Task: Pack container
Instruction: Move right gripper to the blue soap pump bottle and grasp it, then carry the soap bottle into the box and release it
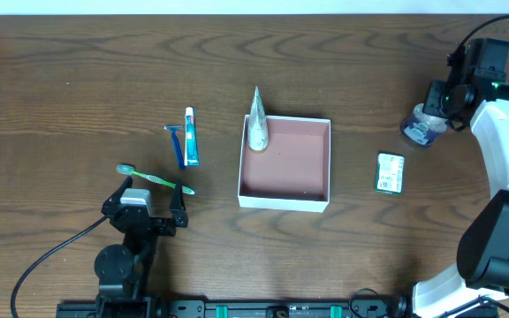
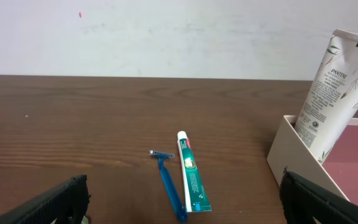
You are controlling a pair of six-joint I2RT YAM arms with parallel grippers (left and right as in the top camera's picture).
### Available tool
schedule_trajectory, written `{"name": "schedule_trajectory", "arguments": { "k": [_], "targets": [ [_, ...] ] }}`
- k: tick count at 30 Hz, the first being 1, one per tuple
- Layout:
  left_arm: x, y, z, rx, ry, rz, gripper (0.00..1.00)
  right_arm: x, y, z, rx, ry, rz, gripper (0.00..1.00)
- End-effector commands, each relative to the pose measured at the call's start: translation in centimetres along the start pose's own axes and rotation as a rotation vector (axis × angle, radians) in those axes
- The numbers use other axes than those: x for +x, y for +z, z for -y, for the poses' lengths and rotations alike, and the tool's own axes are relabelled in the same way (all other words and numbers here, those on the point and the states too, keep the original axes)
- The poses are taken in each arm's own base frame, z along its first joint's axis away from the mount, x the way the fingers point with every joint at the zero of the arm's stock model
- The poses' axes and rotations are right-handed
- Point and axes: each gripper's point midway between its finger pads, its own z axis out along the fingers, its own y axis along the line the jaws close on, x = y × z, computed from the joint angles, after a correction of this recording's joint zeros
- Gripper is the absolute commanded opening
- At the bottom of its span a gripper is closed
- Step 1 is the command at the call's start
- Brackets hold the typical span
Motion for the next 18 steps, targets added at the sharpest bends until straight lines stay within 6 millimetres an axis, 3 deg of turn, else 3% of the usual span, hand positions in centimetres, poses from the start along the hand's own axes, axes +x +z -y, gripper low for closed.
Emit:
{"name": "schedule_trajectory", "arguments": {
  "k": [1, 4, 10, 15, 18],
  "targets": [
    [1.8, 0.2, -0.2, -0.001, 0.0, -0.043, 0.98, -0.2, 0.0, 0.1, -0.011, -0.006, 0.004, 0.23],
    [1.8, 0.2, -0.2, -0.001, 0.0, -0.043, 0.98, -0.3, 0.0, -0.1, -0.02, -0.009, 0.01, 0.13],
    [1.8, 0.2, -0.2, -0.001, 0.0, -0.043, 0.98, -1.4, -1.2, -1.4, -0.091, -0.025, 0.056, 0.08],
    [1.8, 0.2, -0.2, -0.001, 0.0, -0.043, 0.98, -3.2, -5.0, -4.1, -0.194, -0.115, 0.164, 0.07],
    [1.8, 0.2, -0.2, -0.001, 0.0, -0.043, 0.98, -4.2, -8.9, -6.7, -0.278, -0.2, 0.26, 0.08]
  ]
}}
